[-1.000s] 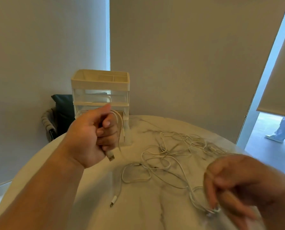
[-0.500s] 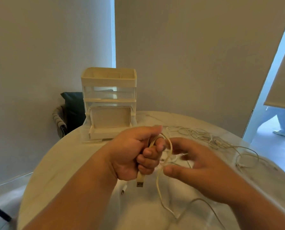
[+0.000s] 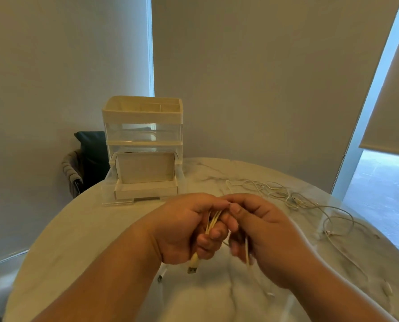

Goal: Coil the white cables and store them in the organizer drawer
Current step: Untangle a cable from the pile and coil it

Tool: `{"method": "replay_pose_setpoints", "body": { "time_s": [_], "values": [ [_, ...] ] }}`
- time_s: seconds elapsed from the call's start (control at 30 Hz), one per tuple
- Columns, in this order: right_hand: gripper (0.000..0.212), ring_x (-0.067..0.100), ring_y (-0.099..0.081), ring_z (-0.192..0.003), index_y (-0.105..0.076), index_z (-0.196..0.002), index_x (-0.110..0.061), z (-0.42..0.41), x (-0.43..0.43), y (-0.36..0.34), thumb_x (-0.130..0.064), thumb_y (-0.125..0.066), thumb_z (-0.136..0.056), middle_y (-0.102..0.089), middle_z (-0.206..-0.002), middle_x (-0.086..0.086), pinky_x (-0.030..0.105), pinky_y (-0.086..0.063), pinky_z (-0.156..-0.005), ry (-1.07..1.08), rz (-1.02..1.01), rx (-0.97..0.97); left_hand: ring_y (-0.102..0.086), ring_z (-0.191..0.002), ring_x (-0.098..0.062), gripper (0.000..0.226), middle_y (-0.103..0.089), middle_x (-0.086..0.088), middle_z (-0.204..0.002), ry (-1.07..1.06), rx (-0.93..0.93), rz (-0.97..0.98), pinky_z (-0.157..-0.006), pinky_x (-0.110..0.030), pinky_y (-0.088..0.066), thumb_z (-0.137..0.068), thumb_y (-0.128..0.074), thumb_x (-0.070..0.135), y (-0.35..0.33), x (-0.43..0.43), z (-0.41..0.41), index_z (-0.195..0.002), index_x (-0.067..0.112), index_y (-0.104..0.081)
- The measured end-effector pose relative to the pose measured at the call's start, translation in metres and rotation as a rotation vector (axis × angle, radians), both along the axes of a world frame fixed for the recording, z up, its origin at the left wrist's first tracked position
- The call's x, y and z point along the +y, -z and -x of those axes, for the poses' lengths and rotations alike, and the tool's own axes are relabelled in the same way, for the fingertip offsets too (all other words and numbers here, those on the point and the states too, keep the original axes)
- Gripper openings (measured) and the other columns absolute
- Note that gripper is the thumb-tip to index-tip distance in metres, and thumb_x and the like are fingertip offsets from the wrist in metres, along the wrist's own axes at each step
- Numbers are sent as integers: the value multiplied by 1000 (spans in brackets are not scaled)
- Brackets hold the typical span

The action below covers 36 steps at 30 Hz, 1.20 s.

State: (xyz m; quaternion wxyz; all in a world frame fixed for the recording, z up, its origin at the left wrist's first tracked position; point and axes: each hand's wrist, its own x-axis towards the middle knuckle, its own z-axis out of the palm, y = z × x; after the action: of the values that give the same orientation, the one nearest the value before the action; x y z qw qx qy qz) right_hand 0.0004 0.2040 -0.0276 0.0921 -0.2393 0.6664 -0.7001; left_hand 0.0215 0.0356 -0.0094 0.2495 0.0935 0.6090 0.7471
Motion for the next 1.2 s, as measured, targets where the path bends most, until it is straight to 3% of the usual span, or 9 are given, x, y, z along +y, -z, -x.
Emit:
{"method": "replay_pose_setpoints", "body": {
  "time_s": [0.13, 0.37, 0.57, 0.77, 0.87, 0.97, 1.03, 1.1, 1.2],
  "values": [
    [24, 12, -34, -39, -78, -86, -22, 8, 10, -1, -9, -59, -96, -50, -51, 4, 22, -27, -41, 140, -102, 58, -38, -41, -6, 37, -54, -2, -58, 26, -47, -15, -43, -18, -30, -88, -46, 33, 2, 1, 0, -86, 4, -69],
    [20, -4, -57, -52, -79, -85, -25, 13, 18, -4, -12, -65, -93, -69, -65, -13, 11, -39, -54, 233, -198, 209, -45, -38, -5, 41, -70, -15, -75, -38, -43, 16, -41, -15, -33, -98, -42, 29, 6, 6, 0, -82, 4, -70],
    [26, 10, -37, -39, -70, -72, -16, 13, 21, -4, -21, -61, -96, -53, -54, -1, 23, -29, -41, 95, -204, 52, -43, -37, -3, 36, -60, -4, -59, 87, 61, -75, -40, -14, -34, -98, -45, 30, 8, 1, 1, -76, 8, -63],
    [36, 17, -47, -37, -66, -94, -7, 5, 17, -2, -35, -46, -104, -59, -57, 8, 28, -32, -45, -86, -346, 64, -44, -36, -2, 35, -54, 5, -49, 244, 92, -305, -41, -15, -36, -100, -39, 33, 8, 1, 0, -79, 13, -58],
    [33, 17, -41, -37, -63, -85, -15, -1, 14, -4, -31, -43, -105, -50, -52, 5, 25, -33, -41, -76, -297, 10, -43, -36, -3, 31, -54, 5, -48, 213, 142, -299, -41, -17, -35, -100, -41, 28, 10, 3, -2, -86, 10, -63],
    [34, 8, -35, -36, -59, -76, -22, -6, 10, -5, -17, -42, -105, -44, -48, -2, 23, -27, -40, -102, -296, 13, -70, -63, -16, 34, -72, -11, -78, 197, 204, -391, -60, -24, -56, -100, -45, 26, 11, 6, 1, -103, 0, -67],
    [47, 2, -38, -36, -61, -66, -32, -7, 10, -2, -11, -44, -105, -45, -42, -10, 21, -32, -43, -112, -485, 119, -73, -92, -25, 36, -73, -17, -103, 208, 230, -509, -82, -32, -59, -100, -52, 26, 11, 5, 5, -116, -2, -66],
    [39, 0, -46, -48, -64, -74, -45, -7, 9, 1, -26, -49, -104, -55, -53, -14, 20, -39, -55, -145, -680, 234, -71, -104, -29, 35, -71, -20, -112, 135, 219, -620, -90, -36, -57, -99, -54, 22, 10, 3, 8, -121, -4, -64],
    [20, -11, -55, -98, -55, -118, -48, -6, 8, 5, -40, -50, -101, -63, -110, -25, 18, -45, -89, -179, -926, 403, -69, -107, -29, 34, -70, -20, -115, -51, 226, -684, -89, -36, -58, -95, -50, 16, 7, -1, 10, -118, -1, -68]
  ]
}}
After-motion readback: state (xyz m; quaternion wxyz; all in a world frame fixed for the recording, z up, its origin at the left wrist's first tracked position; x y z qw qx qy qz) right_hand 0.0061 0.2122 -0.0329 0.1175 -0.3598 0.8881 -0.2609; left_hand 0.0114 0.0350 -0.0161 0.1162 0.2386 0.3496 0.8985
